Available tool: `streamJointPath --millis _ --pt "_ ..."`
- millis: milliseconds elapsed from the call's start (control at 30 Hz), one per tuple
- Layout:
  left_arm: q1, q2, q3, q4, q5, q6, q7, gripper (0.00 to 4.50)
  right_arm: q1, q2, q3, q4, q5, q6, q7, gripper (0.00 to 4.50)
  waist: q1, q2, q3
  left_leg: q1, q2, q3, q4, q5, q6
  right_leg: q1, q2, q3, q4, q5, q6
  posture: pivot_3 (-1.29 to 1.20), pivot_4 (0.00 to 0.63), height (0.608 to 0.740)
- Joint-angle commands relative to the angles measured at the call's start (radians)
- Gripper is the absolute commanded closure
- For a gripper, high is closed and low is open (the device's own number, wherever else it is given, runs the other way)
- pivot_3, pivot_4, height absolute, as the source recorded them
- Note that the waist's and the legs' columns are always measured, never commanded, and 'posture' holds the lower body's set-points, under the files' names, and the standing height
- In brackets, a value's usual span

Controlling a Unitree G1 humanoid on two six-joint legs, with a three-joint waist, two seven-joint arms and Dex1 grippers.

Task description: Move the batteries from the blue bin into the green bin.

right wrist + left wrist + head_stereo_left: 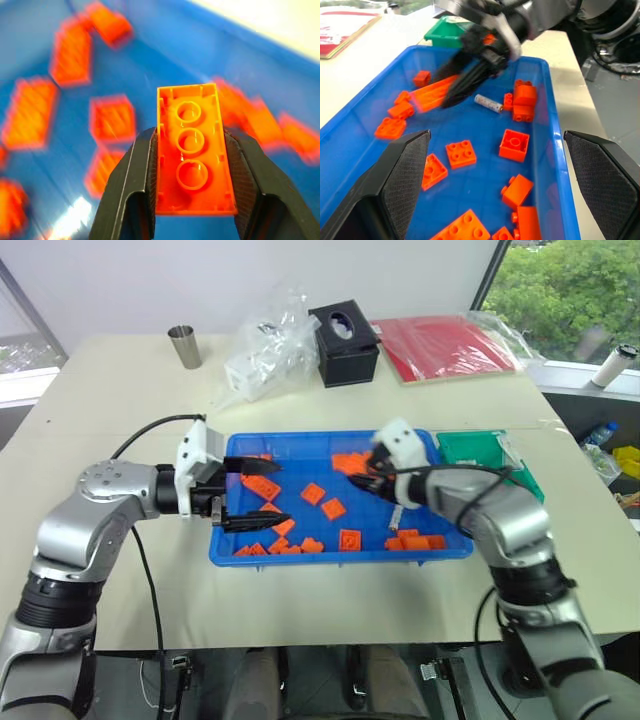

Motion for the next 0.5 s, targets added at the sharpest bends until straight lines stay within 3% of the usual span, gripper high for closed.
streamJointPath --millis 33,100,233,333,500 --pt "-0.027 -0.009 -0.007 -0.001 0.004 -0.020 -0.011 0.00 -0.050 0.067 0.038 0.044 -0.022 -0.017 -0.024 1.79 0.002 0.000 0.000 0.000 0.000 0.000 0.000 0.000 0.000 0.000 0.000 0.000 0.000 0.000 0.000 0.00 0.150 0.736" --pt "-0.035 -0.014 -0.018 0.002 0.005 -0.018 -0.016 0.00 -0.056 0.035 0.050 0.024 -0.037 0.011 -0.018 0.84 0.007 0.000 0.000 -0.001 0.000 0.000 0.001 0.000 0.000 0.000 -0.001 0.000 0.000 0.000 0.000 0.00 0.150 0.736" --pt "-0.040 -0.017 -0.029 -0.004 0.005 -0.014 -0.022 0.00 -0.018 -0.081 -0.019 -0.116 -0.006 0.147 -0.014 0.84 0.020 0.000 0.000 -0.002 -0.002 0.001 0.002 0.000 0.000 0.000 -0.004 0.000 -0.001 0.000 0.000 0.00 0.150 0.736" --pt "-0.043 -0.016 -0.031 -0.003 0.008 -0.013 -0.025 0.00 0.061 -0.160 -0.128 -0.297 0.049 0.352 -0.012 0.84 0.024 0.000 0.000 -0.001 -0.002 0.000 0.001 0.000 0.000 0.000 -0.004 0.000 -0.001 0.000 0.000 0.00 0.150 0.736" --pt "-0.043 -0.011 -0.029 0.003 0.009 -0.012 -0.032 0.00 0.223 -0.155 -0.317 -0.470 0.145 0.545 -0.053 0.84 0.020 0.000 0.000 0.000 -0.001 0.000 0.000 0.000 0.000 0.000 -0.002 0.000 -0.001 0.000 0.000 0.00 0.150 0.736"
